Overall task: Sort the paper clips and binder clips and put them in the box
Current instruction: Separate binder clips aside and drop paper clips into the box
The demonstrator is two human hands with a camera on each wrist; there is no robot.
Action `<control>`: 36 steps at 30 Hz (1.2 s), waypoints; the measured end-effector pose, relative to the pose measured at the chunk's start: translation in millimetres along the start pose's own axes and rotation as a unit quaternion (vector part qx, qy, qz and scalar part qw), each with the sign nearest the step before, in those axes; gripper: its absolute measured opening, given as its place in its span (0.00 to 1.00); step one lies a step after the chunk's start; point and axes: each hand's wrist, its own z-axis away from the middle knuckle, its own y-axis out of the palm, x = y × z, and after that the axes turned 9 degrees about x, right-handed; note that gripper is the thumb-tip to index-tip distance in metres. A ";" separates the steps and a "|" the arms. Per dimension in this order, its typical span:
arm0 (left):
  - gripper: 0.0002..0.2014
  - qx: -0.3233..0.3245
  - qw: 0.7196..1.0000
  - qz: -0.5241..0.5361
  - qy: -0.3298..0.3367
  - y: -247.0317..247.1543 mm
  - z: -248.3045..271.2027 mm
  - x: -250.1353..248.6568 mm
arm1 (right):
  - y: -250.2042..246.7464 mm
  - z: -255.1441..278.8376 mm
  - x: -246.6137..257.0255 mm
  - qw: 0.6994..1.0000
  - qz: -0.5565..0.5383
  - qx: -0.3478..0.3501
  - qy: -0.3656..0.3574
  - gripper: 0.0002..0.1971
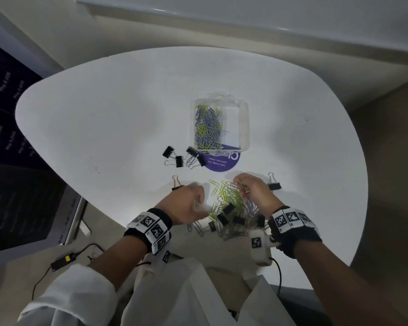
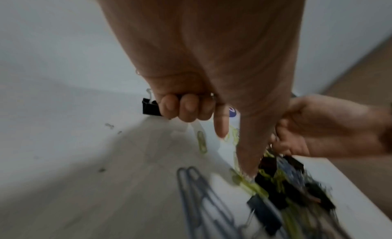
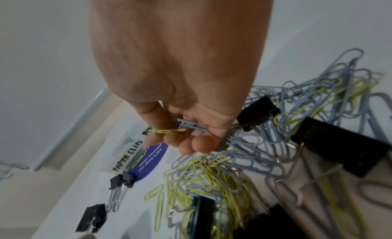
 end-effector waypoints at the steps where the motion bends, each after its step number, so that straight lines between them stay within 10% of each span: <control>1: 0.12 0.031 0.998 -0.047 0.002 2.1 0.8 2.2 | -0.9 0.7 -0.9 1.000 -0.006 -0.002 0.006 0.13; 10: 0.02 0.020 0.989 -0.139 0.035 16.9 0.2 14.1 | -6.3 17.0 -9.7 0.971 0.223 -0.076 -0.050 0.13; 22: 0.05 -0.046 0.996 0.075 -0.015 21.2 0.3 12.7 | 3.4 16.2 -26.1 0.877 0.461 -0.085 -0.102 0.06; 29: 0.16 -0.057 0.979 0.191 -0.029 14.1 -6.9 -7.8 | 10.3 24.1 -13.8 0.924 0.378 -0.020 -0.060 0.09; 36: 0.07 -0.089 0.969 0.216 -0.078 2.0 -36.7 -38.8 | 5.0 44.6 -9.8 0.984 0.169 -0.050 -0.041 0.12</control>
